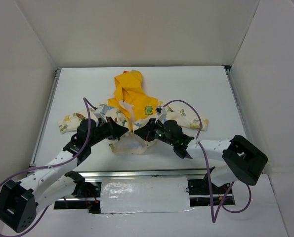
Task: Zip up the jacket
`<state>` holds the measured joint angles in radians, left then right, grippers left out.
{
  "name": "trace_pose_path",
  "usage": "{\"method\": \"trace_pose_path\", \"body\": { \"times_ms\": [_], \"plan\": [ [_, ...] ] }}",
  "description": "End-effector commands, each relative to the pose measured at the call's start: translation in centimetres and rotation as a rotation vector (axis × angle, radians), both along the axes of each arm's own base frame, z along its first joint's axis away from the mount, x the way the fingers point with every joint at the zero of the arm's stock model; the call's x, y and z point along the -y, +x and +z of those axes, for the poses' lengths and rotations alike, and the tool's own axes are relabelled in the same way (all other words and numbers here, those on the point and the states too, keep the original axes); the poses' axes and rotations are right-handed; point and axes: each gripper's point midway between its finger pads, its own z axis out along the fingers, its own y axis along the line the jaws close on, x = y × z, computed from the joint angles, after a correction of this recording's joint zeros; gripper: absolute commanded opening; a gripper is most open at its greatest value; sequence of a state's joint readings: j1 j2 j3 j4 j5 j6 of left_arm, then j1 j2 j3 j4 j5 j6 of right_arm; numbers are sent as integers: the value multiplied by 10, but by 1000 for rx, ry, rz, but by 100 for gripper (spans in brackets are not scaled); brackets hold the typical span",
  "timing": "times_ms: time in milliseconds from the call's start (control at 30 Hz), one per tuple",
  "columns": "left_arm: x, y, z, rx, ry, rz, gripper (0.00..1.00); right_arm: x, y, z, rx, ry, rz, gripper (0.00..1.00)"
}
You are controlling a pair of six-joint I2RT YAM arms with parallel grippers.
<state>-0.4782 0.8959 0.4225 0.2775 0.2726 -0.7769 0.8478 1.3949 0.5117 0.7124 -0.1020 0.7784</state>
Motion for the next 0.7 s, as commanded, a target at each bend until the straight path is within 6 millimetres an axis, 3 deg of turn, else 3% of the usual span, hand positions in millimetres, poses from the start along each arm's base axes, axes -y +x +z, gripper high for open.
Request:
{"method": "trace_pose_path", "body": {
  "times_ms": [0,267,500,667],
  "plan": [
    [8,-2,12,59,11,-71,0,-3,11,48,98,63,-17,0],
    [5,-3,5,56,26,-63,0,-6,10,45,61,21,3,0],
    [20,-16,11,82,-21,-182,0,-7,15,42,72,-4,4,0],
    [26,-24,-6,37,13,-268,0,-4,26,61,126,19,70,0]
  ]
}}
